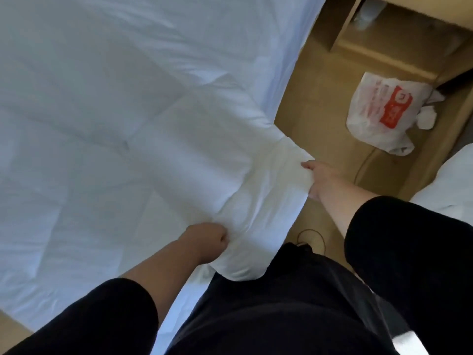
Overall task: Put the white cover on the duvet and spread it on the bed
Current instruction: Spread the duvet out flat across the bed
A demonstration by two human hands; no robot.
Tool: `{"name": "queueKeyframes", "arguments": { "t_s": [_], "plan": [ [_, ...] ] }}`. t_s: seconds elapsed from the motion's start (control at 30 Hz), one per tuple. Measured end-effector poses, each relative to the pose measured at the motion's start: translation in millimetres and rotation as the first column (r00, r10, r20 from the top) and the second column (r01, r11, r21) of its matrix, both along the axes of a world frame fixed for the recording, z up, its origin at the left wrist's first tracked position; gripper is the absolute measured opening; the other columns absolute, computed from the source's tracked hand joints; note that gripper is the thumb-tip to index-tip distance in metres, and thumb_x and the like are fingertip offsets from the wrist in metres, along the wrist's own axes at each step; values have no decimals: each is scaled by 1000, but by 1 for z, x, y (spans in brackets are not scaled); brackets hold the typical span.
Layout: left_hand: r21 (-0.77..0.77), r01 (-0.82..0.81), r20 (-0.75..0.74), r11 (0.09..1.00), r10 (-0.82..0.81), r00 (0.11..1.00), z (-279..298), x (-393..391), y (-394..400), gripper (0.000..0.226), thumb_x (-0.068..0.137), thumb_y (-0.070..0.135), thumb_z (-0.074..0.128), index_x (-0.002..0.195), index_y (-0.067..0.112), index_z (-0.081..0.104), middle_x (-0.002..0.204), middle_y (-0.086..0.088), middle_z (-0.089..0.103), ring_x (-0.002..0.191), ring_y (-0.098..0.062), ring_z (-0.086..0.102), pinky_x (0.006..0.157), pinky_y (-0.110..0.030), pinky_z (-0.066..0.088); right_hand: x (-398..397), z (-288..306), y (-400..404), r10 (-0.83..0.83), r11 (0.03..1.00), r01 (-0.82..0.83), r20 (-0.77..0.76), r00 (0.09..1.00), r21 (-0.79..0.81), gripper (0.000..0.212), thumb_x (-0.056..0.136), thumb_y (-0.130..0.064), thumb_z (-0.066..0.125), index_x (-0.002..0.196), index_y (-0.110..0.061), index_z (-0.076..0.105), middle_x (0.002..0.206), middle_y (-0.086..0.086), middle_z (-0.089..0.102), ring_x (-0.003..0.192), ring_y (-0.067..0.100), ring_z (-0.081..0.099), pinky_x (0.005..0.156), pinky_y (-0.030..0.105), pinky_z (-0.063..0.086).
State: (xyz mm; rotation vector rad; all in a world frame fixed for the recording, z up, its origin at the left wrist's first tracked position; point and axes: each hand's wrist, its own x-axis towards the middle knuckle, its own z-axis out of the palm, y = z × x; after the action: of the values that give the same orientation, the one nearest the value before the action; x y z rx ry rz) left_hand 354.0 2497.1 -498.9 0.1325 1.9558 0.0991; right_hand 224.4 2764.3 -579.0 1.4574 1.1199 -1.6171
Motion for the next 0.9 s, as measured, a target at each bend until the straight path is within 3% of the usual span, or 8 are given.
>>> {"name": "queueKeyframes", "arguments": {
  "t_s": [0.17,0.3,0.43,0.5,0.63,0.7,0.77,0.9],
  "plan": [
    [110,-68,65,992,61,996,22,-40,-3,17,97,31,45,85,20,51,97,-1,60,88,-20,53,77,-31,41,-69,120,-14,70,988,-18,-336,939,156,46,66,-13,76,111,-14,70,109,12,74,90,30,73,78,54,60],
    [291,-118,-268,949,199,943,84,-101,1,26,98,36,43,98,17,61,107,2,60,98,-18,58,81,-31,46,-91,268,-7,257,966,-175,-768,587,189,43,85,15,54,114,-13,68,107,8,75,98,30,73,79,46,61],
    [578,-159,-647,801,568,509,152,-176,-14,38,89,36,54,117,12,60,113,-1,58,97,-19,58,85,-32,48,-92,364,11,466,870,-292,-857,222,397,48,84,21,57,106,-20,68,94,-9,77,87,11,74,66,25,59],
    [595,-116,-725,795,594,348,186,-228,-20,61,81,33,67,136,15,48,134,-4,49,116,-25,53,97,-37,46,-89,385,20,557,786,-376,-826,86,491,55,82,16,69,101,-35,74,96,-14,76,90,5,72,69,20,58],
    [250,94,-791,964,147,594,231,-337,-14,119,60,62,77,157,33,13,164,8,16,149,-26,16,121,-49,18,-99,389,42,688,634,-439,-724,-56,637,48,81,-10,79,103,-52,69,103,-26,73,98,-5,68,80,16,55],
    [36,211,-735,977,-118,668,235,-379,1,84,65,61,78,139,39,43,143,15,46,140,-22,32,119,-43,22,-121,385,58,704,592,-488,-706,-73,641,49,80,-19,79,115,-50,64,108,-27,72,103,-6,67,83,17,54],
    [-22,236,-664,972,-191,723,237,-412,22,19,81,44,69,93,34,58,98,15,60,110,-19,57,94,-30,40,-157,378,79,680,599,-523,-730,-69,607,54,82,-16,80,117,-53,63,111,-26,71,106,-4,66,85,16,53],
    [54,42,-669,998,5,743,253,-475,61,18,88,27,63,73,32,57,83,16,62,89,-13,60,70,-22,40,-255,355,139,595,710,-522,-800,84,473,67,82,-3,79,110,-63,65,114,-23,72,108,-1,66,92,29,54]
  ]
}}
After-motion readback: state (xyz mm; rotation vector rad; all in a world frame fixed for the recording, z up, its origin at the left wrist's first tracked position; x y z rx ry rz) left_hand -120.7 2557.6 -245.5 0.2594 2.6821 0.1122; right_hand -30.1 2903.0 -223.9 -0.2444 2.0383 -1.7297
